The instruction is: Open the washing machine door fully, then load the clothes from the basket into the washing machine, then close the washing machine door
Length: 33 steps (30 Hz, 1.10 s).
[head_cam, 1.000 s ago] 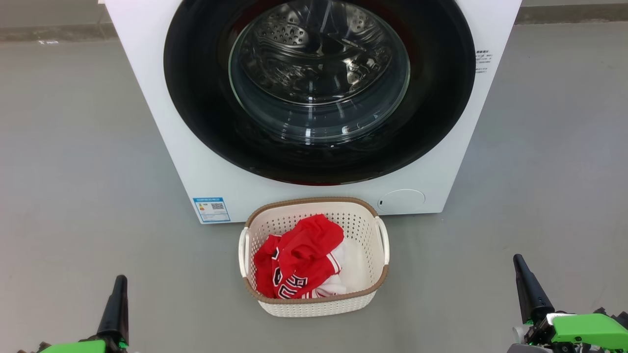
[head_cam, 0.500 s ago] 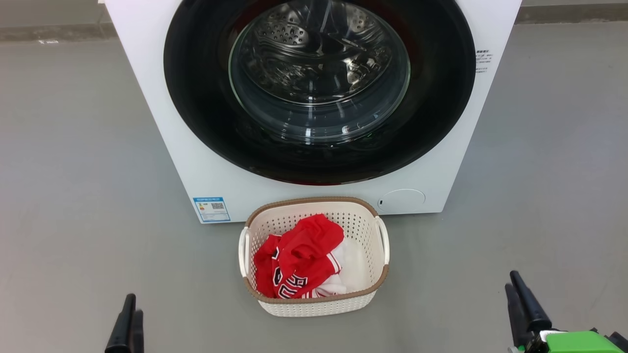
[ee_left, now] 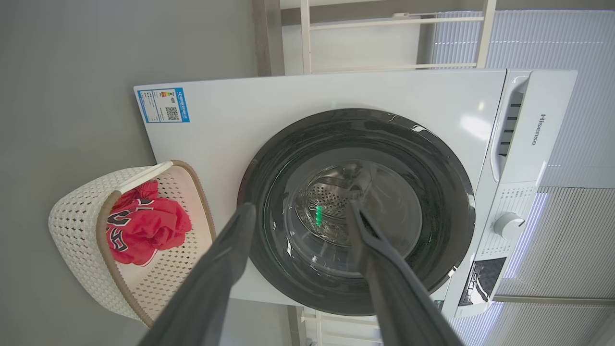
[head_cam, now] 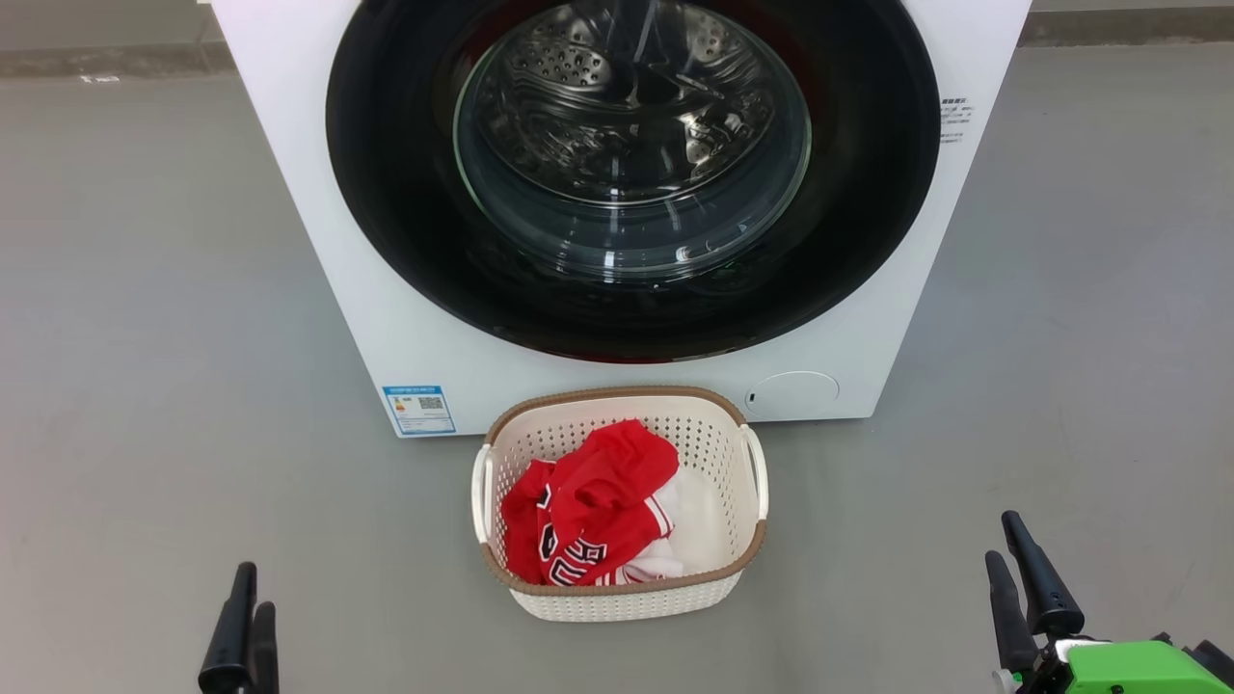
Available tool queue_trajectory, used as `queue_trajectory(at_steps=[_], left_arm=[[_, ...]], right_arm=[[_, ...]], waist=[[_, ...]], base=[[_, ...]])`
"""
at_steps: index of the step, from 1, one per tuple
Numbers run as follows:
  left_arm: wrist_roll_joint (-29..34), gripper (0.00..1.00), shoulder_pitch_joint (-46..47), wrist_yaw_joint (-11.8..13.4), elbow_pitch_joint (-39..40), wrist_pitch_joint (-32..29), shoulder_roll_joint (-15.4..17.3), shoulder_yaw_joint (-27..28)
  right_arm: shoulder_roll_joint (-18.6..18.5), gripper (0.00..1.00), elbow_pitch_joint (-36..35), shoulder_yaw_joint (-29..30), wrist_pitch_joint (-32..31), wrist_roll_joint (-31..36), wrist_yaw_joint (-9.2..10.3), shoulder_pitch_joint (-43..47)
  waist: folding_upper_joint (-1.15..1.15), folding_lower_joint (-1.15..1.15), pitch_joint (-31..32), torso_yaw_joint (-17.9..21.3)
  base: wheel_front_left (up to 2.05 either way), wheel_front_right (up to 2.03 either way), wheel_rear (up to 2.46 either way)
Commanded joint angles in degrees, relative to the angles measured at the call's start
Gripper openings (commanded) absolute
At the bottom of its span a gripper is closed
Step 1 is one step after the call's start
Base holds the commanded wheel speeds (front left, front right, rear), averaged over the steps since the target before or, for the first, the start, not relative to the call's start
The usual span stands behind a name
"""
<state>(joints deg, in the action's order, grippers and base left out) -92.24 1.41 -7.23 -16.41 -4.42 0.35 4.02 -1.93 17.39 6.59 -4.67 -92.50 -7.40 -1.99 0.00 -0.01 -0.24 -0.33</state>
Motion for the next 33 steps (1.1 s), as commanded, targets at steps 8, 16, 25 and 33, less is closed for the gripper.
queue_trajectory(at_steps=[8,16,25,33], left_arm=[[2.0,1.0,2.3,-0.1,3.2,2.0,1.5,-0.3],[3.6,1.0,2.5,-0.1,4.3,3.5,2.1,-1.2],[7.1,1.0,2.9,-0.1,5.4,5.1,3.0,-2.4],[11.1,1.0,3.0,-0.1,6.3,6.3,3.4,-3.2]], right_arm=[[-0.5,1.0,-3.4,-1.3,0.7,0.2,-0.02,-2.8],[-0.9,1.0,-4.8,-2.7,1.5,1.5,-0.02,-3.5],[-2.4,1.0,-6.4,-6.2,3.8,3.6,-0.03,-4.4],[-4.3,1.0,-6.9,-9.7,6.3,6.0,-0.03,-5.3]], waist=[[0.0,0.01,0.0,-0.2],[0.0,0.01,-0.1,-0.4],[0.0,0.01,-0.1,-0.6],[0.0,0.01,0.0,-0.7]], base=[[0.0,0.0,0.0],[0.0,0.0,0.0],[0.0,0.0,0.0],[0.0,0.0,0.0]])
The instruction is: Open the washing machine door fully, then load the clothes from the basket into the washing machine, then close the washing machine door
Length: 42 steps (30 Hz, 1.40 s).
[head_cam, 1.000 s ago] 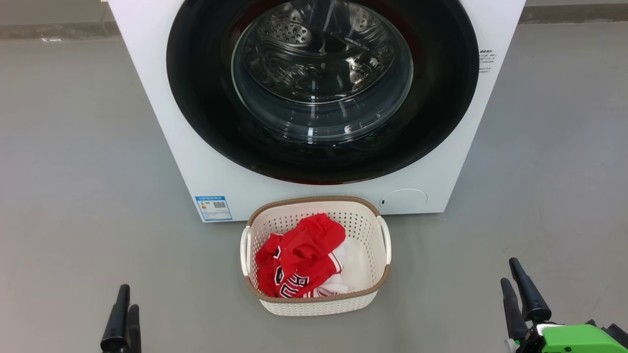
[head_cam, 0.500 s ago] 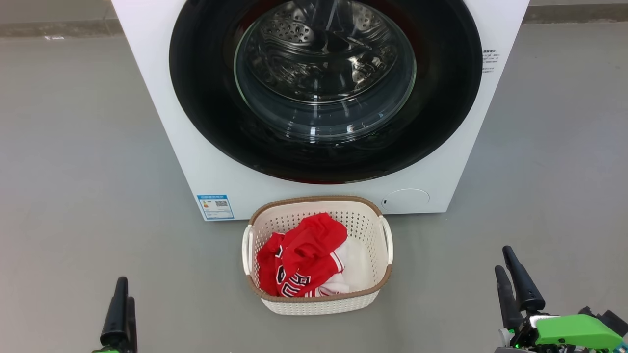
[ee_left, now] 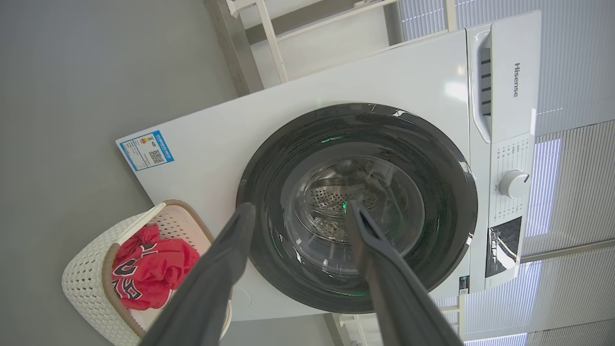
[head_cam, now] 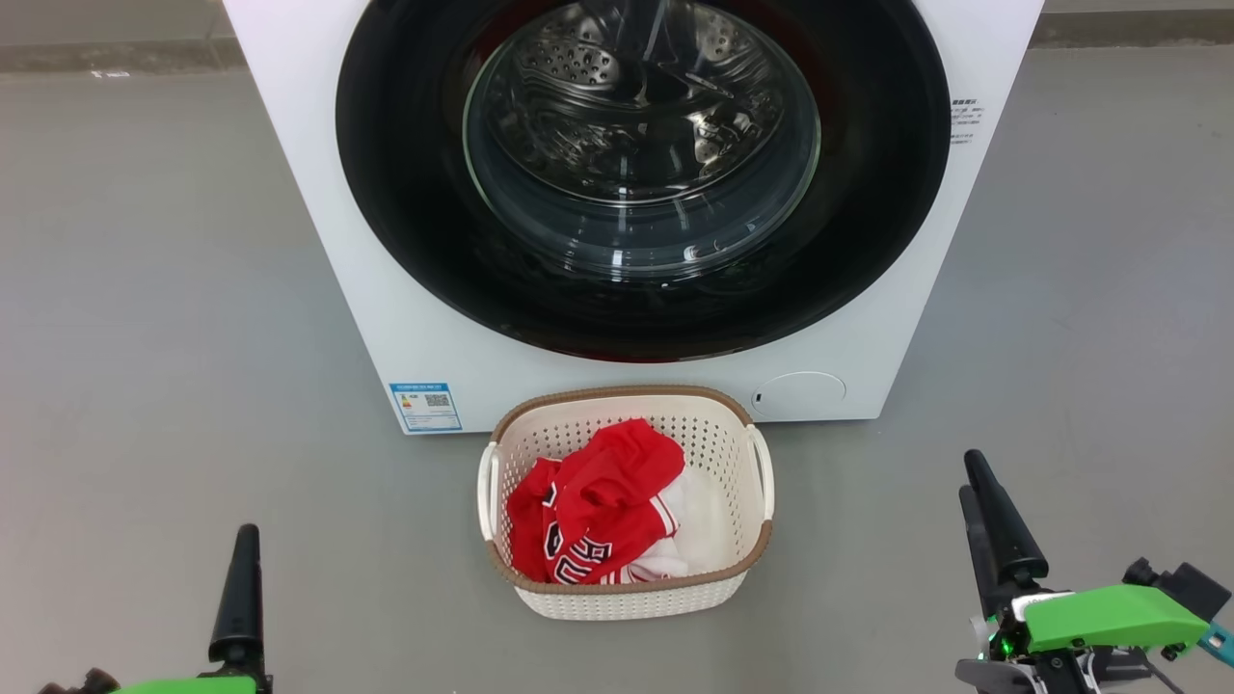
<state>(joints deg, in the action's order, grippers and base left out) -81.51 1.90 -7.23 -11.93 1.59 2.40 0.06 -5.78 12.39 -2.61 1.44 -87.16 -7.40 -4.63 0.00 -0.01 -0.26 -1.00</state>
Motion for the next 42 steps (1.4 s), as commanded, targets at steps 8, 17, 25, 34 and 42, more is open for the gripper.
queue_trajectory(at_steps=[8,17,25,34,42], left_arm=[[6.1,1.0,2.6,-0.1,2.4,1.7,1.9,-0.3],[13.7,1.0,2.8,-0.1,2.6,3.2,2.4,-0.8],[22.2,1.0,3.0,-0.1,2.1,4.6,2.8,-1.0],[31.7,1.0,3.1,-0.2,1.8,6.1,2.2,-0.1],[40.4,1.0,3.2,-0.2,1.4,7.5,1.9,0.5]], right_arm=[[-2.3,1.0,-1.8,-3.7,2.1,4.8,-0.04,-3.9],[-3.0,1.0,-1.6,-5.4,3.6,13.1,-0.05,-4.6],[-3.4,1.0,-0.9,-7.3,4.9,20.5,-0.05,-5.5],[-3.3,1.0,0.2,-6.8,6.5,30.6,-0.06,-6.3],[-3.1,1.0,1.6,-6.6,7.8,41.6,-0.06,-7.1]], waist=[[0.0,0.0,0.1,-0.1],[0.0,0.0,0.2,-0.3],[0.0,0.0,0.3,-0.5],[0.0,0.0,0.1,-0.7],[0.0,0.0,0.2,-0.9]], base=[[0.0,0.0,0.0],[0.0,0.0,0.0],[0.0,0.0,0.0],[0.0,0.0,0.0],[0.0,0.0,0.0]])
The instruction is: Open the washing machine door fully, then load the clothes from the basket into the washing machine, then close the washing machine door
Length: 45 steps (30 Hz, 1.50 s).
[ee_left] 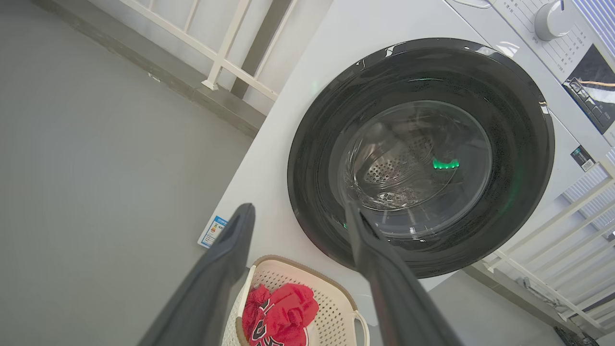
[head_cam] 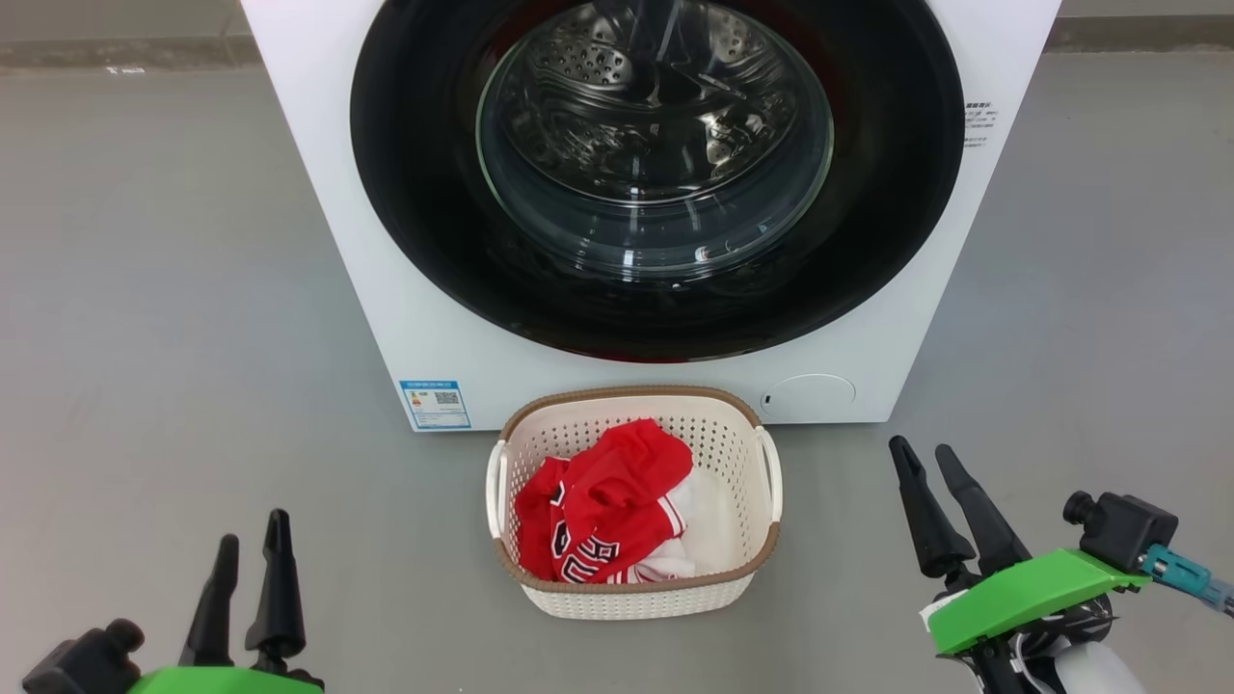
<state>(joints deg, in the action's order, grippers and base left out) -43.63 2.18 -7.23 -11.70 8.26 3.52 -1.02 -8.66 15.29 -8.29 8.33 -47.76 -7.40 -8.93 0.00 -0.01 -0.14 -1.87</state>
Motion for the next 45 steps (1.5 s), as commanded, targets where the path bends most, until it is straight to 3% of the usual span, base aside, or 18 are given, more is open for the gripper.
queue_trajectory(at_steps=[1,14,34,45], left_arm=[[2.5,1.0,2.9,-0.2,1.2,0.8,0.8,1.6],[15.6,1.0,3.1,-0.2,0.5,3.1,-0.1,2.5],[29.7,1.0,3.4,-0.2,1.5,6.7,-0.5,2.5],[29.5,1.0,3.1,-0.2,1.8,6.7,-0.6,2.7]], right_arm=[[-0.2,1.0,-1.3,-0.9,0.9,2.2,-0.06,-2.8],[0.1,1.0,-0.8,-1.3,3.1,15.5,-0.07,-3.7],[0.3,1.0,-0.5,-2.3,6.6,30.5,-0.09,-5.3],[0.4,1.0,-0.3,-2.4,6.7,30.7,-0.09,-5.2]], waist=[[0.0,0.01,0.0,0.0],[0.0,0.01,0.1,-0.4],[0.0,0.0,0.3,-1.1],[0.0,0.01,0.5,-1.0]], base=[[0.0,0.0,0.0],[0.0,0.0,0.0],[0.0,0.0,0.0],[0.0,0.0,0.0]])
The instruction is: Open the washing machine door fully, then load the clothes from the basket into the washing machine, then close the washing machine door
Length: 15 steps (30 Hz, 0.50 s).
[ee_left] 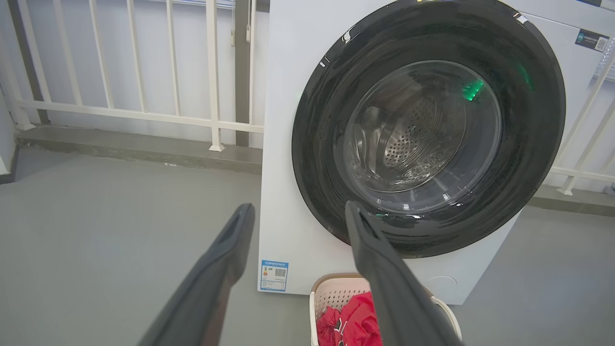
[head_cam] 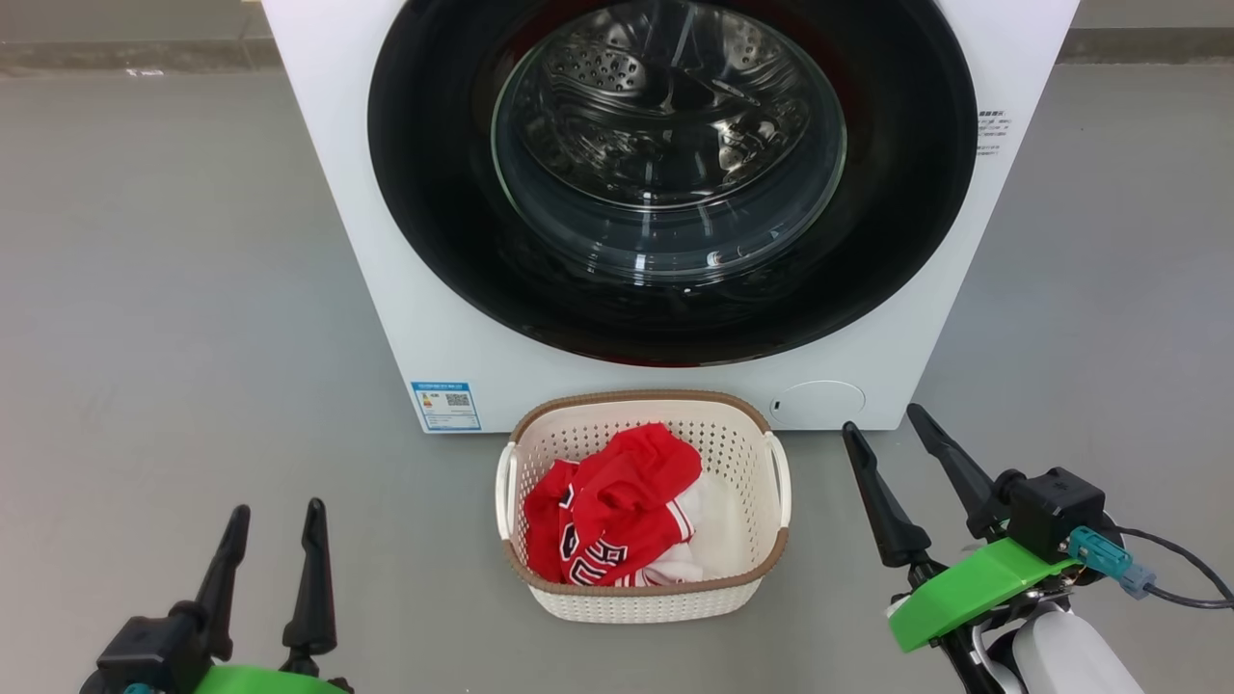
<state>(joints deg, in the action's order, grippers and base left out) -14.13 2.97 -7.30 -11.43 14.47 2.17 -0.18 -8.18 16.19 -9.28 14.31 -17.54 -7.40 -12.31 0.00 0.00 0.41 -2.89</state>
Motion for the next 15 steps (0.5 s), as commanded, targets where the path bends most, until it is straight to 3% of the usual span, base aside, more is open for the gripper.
queue_trajectory(at_steps=[1,15], left_arm=[[-0.2,1.0,2.3,-0.2,1.6,0.5,0.8,1.8],[0.0,1.0,2.3,-0.2,1.1,0.5,0.7,2.5]], right_arm=[[-0.1,1.0,-1.1,-1.4,0.7,0.4,-0.09,-1.9],[0.0,1.0,-0.9,-1.5,0.7,0.2,-0.09,-1.6]], waist=[[0.0,0.0,0.0,0.0],[0.0,0.0,0.3,0.1]], base=[[0.0,0.0,0.0],[0.0,0.0,0.0]])
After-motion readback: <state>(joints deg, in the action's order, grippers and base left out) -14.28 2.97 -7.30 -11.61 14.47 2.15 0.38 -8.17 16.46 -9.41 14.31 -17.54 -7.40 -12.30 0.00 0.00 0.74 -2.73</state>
